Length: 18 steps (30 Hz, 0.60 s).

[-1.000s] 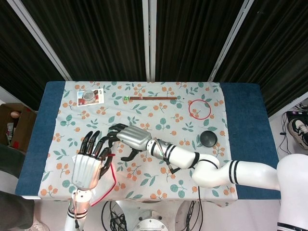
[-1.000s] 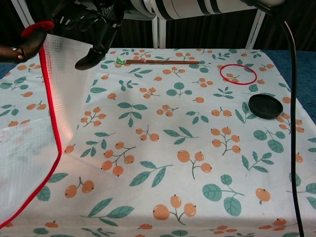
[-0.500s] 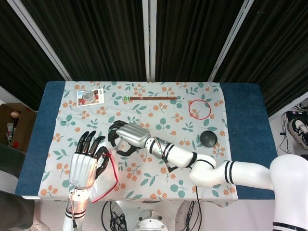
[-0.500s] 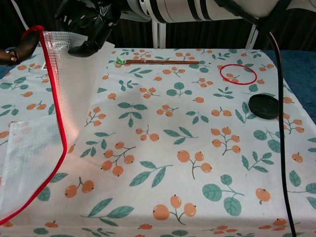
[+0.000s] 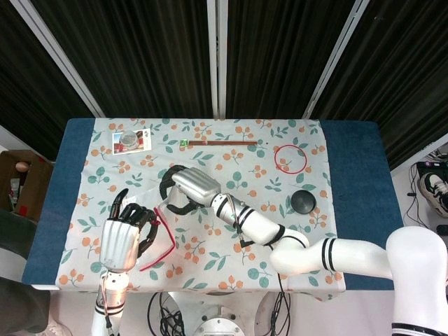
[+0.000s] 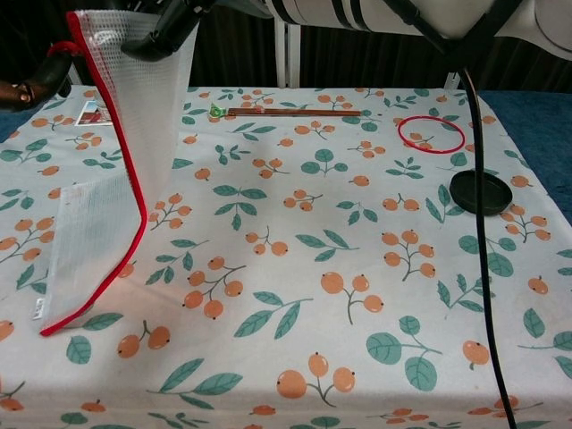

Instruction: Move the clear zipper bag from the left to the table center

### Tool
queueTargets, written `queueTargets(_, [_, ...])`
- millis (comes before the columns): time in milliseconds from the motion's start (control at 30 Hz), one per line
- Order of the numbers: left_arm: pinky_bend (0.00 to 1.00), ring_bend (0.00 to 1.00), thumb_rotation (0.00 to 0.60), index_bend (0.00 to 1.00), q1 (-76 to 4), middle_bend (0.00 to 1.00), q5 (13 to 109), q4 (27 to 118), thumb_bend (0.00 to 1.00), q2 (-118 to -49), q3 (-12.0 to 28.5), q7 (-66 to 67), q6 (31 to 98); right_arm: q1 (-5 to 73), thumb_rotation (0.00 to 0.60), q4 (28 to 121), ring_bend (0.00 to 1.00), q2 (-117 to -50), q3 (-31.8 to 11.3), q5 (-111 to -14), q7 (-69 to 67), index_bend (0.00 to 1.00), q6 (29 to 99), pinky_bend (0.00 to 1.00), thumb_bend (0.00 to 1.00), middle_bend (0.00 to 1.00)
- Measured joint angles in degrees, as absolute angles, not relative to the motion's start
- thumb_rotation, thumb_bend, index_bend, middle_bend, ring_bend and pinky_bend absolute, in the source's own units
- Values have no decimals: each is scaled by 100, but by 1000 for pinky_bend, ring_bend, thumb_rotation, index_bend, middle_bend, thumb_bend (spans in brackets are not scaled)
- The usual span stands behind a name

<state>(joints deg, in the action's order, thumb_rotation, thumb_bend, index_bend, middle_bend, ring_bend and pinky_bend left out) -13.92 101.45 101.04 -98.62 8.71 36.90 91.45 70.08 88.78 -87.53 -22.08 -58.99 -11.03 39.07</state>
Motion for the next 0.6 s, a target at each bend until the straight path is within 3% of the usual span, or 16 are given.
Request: queueTargets(600, [184,554,600,756,-1518,683,9798,10273,436,-9820,927,3640,8844,6766,600,9158,227,-8490,-2439,-5778,-1126,922,4210,153,362,430])
